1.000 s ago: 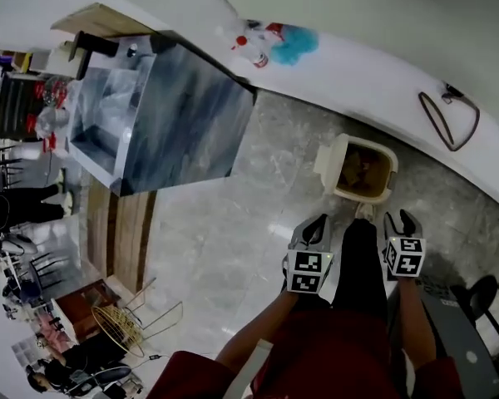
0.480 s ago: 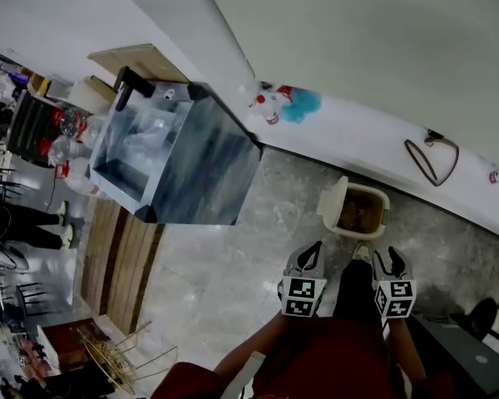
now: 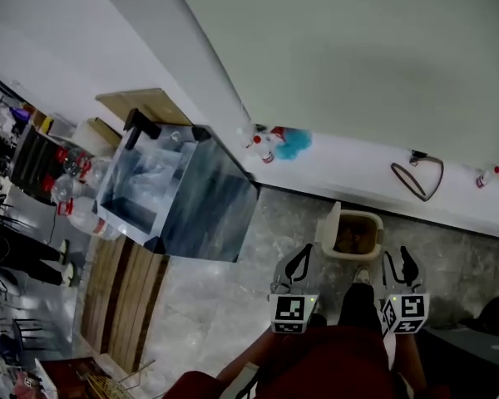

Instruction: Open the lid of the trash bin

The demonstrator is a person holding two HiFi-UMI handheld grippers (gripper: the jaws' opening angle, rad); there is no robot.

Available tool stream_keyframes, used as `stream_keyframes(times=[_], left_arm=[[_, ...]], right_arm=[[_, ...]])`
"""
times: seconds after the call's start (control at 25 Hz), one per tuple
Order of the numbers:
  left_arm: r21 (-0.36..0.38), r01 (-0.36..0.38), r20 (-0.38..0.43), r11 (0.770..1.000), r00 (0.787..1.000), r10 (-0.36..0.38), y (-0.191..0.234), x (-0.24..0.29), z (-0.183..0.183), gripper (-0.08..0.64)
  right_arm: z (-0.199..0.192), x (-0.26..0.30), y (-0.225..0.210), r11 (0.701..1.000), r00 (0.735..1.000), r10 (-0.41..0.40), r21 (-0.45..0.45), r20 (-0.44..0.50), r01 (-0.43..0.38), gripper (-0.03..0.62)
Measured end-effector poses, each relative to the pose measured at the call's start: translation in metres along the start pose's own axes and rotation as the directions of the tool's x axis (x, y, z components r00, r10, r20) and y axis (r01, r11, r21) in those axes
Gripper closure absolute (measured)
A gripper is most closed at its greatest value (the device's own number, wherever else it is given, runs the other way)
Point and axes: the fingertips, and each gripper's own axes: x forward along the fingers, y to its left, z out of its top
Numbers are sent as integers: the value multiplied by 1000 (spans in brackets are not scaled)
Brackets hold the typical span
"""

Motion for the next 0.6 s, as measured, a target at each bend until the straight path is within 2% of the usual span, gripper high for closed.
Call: stream_keyframes(times=[0.16, 0.28, 0.4, 0.6], left_arm=[[103, 6, 146, 995, 989, -21, -5, -12, 61, 554], [162, -6, 286, 987, 957, -42, -11, -27, 107, 554], [178, -19, 388, 984, 920, -52, -14, -44, 139, 554], [166, -36, 468, 985, 883, -46, -10, -66, 171, 554]], right_arm=[[53, -18, -2, 998, 990, -32, -44, 135, 39, 410], [93, -35, 0, 995, 969, -53, -70, 240, 71, 410], [133, -53, 6, 988, 935, -59, -114, 351, 105, 410], [180, -84, 15, 970, 871, -67, -173, 486, 171, 410]])
